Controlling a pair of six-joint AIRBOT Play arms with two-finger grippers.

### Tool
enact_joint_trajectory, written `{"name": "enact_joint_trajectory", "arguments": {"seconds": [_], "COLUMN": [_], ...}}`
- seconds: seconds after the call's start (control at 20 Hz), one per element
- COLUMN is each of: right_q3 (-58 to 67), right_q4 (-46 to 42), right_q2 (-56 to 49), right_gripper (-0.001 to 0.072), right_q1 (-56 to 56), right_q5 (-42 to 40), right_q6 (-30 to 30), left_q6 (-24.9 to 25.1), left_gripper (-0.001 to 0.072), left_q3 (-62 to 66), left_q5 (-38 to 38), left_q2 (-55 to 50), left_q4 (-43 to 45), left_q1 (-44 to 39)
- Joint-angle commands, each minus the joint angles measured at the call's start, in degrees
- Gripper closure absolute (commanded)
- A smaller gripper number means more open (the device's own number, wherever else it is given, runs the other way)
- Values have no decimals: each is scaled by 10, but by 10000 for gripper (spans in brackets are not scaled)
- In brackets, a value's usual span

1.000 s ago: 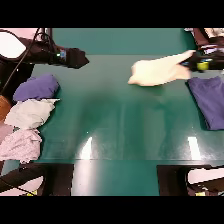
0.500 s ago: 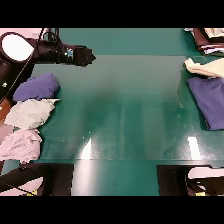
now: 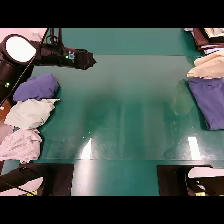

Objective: Fold the shirts.

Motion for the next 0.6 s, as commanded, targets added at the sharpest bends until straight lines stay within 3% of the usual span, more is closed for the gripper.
{"name": "enact_joint_trajectory", "arguments": {"seconds": [0.0,0.2,0.4,0.45,0.5,0.55], "right_q3": [20,-73,-181,-207,-237,-264], "right_q4": [-71,-179,-230,-237,-240,-240], "right_q2": [7,65,121,132,146,157], "right_gripper": [695,695,688,609,410,287], "right_q1": [-2,-19,-68,-83,-102,-118], "right_q5": [90,100,127,134,138,142], "right_q6": [6,6,17,24,26,26], "left_q6": [0,1,1,1,1,2], "left_gripper": [678,677,677,677,677,677], "left_q3": [0,0,0,0,0,0], "left_q5": [-17,-32,-33,-33,-33,-33], "left_q2": [0,0,0,0,0,0], "left_q4": [0,0,0,0,1,0], "left_q1": [0,0,0,0,0,0]}}
